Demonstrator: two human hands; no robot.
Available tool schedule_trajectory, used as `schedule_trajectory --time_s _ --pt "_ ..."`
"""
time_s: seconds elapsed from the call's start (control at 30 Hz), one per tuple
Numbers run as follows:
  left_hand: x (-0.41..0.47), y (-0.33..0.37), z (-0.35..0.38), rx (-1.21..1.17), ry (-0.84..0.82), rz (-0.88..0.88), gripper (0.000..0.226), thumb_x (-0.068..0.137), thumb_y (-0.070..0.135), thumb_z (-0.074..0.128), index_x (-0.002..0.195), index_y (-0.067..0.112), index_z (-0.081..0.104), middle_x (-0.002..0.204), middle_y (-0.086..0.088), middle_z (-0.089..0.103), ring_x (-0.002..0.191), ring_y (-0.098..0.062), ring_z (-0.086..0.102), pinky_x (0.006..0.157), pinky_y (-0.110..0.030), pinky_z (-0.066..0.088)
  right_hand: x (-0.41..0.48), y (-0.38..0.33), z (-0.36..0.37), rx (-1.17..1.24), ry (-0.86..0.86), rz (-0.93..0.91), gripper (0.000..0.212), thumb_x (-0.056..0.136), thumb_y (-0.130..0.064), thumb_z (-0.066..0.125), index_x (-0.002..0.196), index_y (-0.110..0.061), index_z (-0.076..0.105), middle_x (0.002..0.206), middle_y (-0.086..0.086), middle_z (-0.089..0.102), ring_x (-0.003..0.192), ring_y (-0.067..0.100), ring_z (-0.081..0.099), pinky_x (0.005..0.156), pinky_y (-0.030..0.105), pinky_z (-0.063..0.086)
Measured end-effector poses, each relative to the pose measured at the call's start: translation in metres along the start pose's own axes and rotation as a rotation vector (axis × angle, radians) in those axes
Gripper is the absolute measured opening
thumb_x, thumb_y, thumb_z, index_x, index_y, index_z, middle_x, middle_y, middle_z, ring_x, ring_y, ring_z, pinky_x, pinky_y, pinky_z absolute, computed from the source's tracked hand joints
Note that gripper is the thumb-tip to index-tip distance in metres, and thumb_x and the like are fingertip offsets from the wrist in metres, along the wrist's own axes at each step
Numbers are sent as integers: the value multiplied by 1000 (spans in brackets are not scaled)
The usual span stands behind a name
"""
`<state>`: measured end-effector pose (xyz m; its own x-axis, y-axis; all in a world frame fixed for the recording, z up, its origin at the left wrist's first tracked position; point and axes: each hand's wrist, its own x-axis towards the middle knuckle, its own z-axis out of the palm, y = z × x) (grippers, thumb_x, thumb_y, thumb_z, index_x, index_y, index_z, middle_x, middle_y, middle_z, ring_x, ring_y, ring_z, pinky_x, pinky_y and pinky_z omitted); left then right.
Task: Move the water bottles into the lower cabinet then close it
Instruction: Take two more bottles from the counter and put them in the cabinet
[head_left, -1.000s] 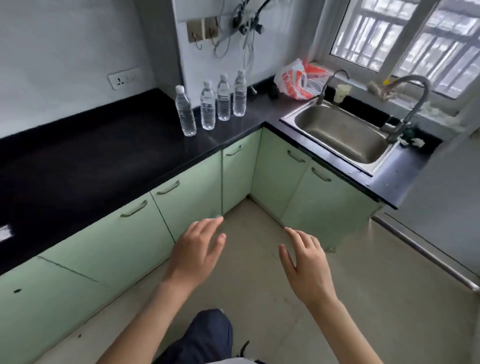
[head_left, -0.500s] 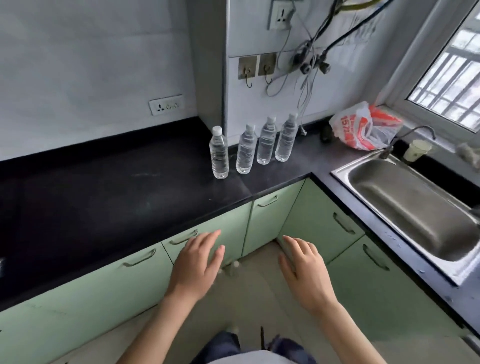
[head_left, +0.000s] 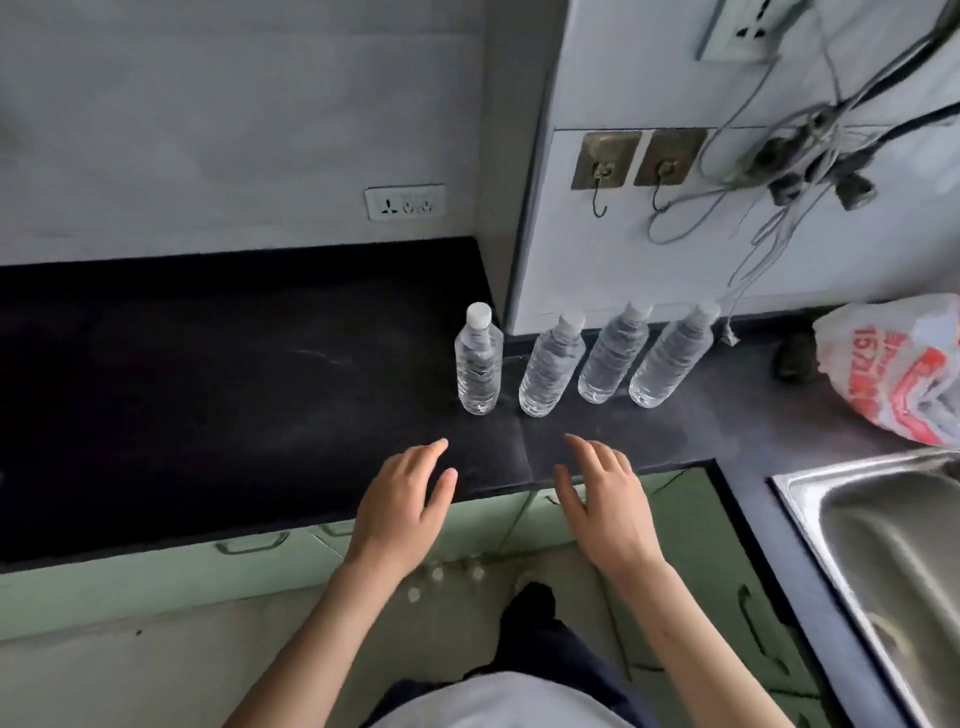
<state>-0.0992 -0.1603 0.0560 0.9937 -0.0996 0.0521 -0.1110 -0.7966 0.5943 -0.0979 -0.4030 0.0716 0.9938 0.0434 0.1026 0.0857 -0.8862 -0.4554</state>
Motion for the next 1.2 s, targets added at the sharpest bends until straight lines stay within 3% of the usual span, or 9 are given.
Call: schedule_trajectory --time_s 0.13,0.2,0.3,0.43,0.57,0.7,0.83,1.07,1.2 --pt "43 23 21 -21 48 -140 69 93 55 31 142 10 48 137 -7 58 125 -25 53 103 -35 42 54 34 0 54 -51 -50 49 96 -34 54 137 -7 52 127 10 62 115 33 57 94 39 48" --pt "66 35 25 -75 61 -215 72 94 52 46 151 12 32 151 -7 43 137 -23 41 110 -33 36 76 46 -3 182 -59 -26 66 93 -34 64 148 -11 36 142 7 51 129 27 48 100 35 44" --pt "99 43 34 -280 124 -360 102 82 43 74 156 15 10 161 -7 21 147 -19 24 117 -36 28 108 56 -3 349 -81 50 103 80 -43 77 156 -22 10 157 0 29 142 14 33 102 30 40" --pt "126 38 54 -481 185 -537 118 68 35 87 155 21 9 161 -7 21 146 -19 26 117 -42 31 137 62 19 448 -124 97 115 70 -47 84 154 -31 7 158 0 25 145 17 33 109 39 42" --pt "145 25 77 -553 178 -585 110 64 29 90 150 23 22 154 1 34 138 -12 37 113 -38 36 156 70 53 599 -146 217 105 68 -37 87 151 -26 23 154 -4 37 141 14 38 114 42 37" --pt "161 16 96 -560 208 -565 87 63 27 89 126 46 33 131 16 52 116 7 51 97 -18 42 163 74 79 657 -182 324 76 67 -27 90 128 -26 44 125 -8 61 117 8 58 101 29 45" --pt "175 15 106 -580 260 -606 81 65 25 89 120 45 32 116 15 60 100 1 56 79 1 37 167 76 90 686 -157 405 59 71 -22 87 119 -24 52 111 -10 67 105 2 63 94 23 49" --pt "172 9 101 -600 272 -620 72 63 24 88 120 40 47 107 20 67 98 -1 66 87 -28 55 164 71 80 762 -156 410 52 74 -6 83 114 -24 55 100 -17 69 92 -5 68 81 15 53" --pt "147 14 83 -580 266 -658 55 60 30 87 103 33 55 93 16 71 86 0 68 81 -37 58 150 64 64 764 -211 349 48 72 -13 86 111 -21 60 100 -12 72 93 3 69 84 29 57"
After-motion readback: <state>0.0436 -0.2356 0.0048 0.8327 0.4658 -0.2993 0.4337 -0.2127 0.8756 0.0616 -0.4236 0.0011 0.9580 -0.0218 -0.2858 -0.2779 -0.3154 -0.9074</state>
